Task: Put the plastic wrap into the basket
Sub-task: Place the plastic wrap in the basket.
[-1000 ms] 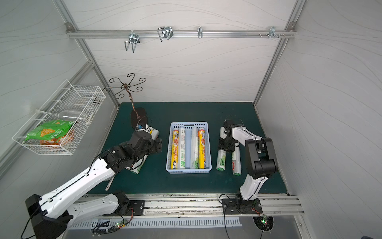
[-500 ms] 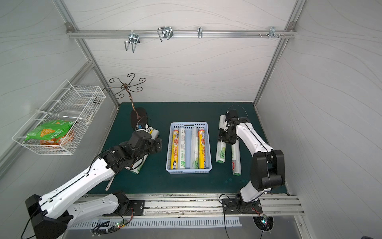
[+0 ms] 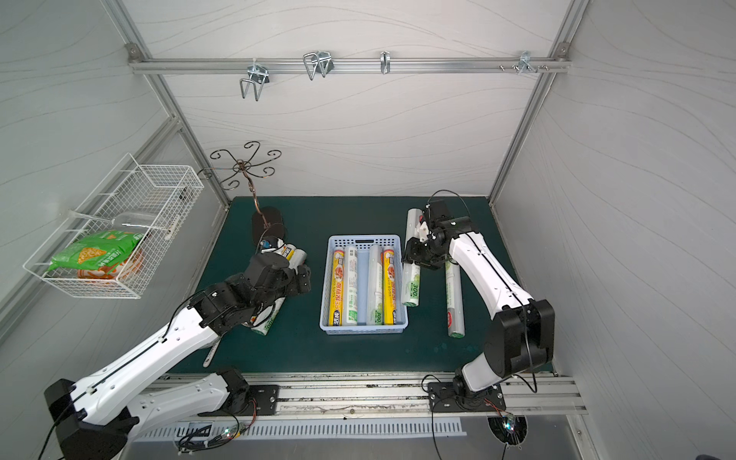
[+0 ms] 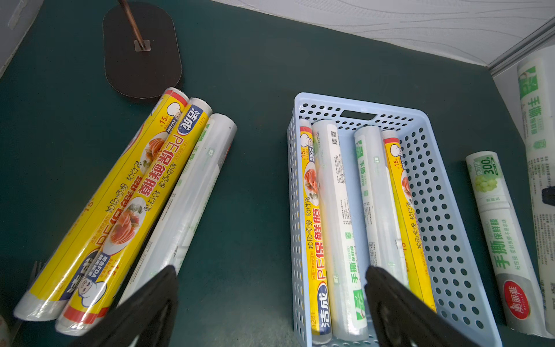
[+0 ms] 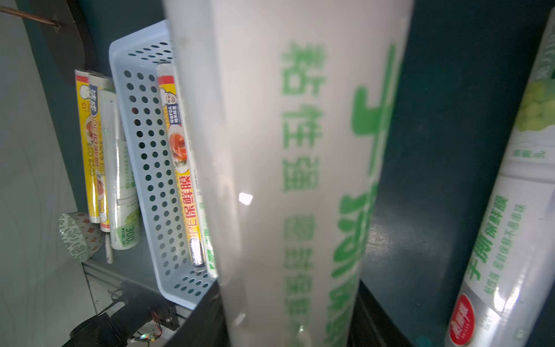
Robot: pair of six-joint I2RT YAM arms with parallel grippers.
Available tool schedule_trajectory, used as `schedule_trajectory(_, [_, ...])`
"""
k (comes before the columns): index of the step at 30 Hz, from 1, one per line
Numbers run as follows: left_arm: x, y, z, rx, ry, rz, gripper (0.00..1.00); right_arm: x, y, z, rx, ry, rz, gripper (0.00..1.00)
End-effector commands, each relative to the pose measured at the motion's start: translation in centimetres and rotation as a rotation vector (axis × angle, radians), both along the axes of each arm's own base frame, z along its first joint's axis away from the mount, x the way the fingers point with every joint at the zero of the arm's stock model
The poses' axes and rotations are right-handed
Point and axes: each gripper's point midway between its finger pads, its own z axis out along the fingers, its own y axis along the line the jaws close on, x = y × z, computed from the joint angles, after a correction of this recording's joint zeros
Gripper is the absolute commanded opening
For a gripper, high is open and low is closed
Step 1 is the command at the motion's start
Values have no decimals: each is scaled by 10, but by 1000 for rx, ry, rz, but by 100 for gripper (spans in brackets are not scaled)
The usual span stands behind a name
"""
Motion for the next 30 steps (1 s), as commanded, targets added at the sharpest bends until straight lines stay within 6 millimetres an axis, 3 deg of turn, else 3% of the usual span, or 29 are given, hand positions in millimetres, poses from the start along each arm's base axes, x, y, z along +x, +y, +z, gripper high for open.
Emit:
schedule_trajectory(1, [3, 4, 10, -24, -41, 28, 99, -1, 26, 30, 103, -55, 17, 35])
schedule_trajectory(11, [1, 9, 12, -24, -52, 39, 99, -5, 81, 28, 175, -64, 48, 35])
schedule_trajectory(22, [1, 9, 11, -25, -49, 39, 99, -12, 121, -18, 141, -10, 81, 34])
schedule_trajectory(30, [1, 9, 8, -24, -45, 38, 99, -20, 137, -48, 96, 29, 113, 34])
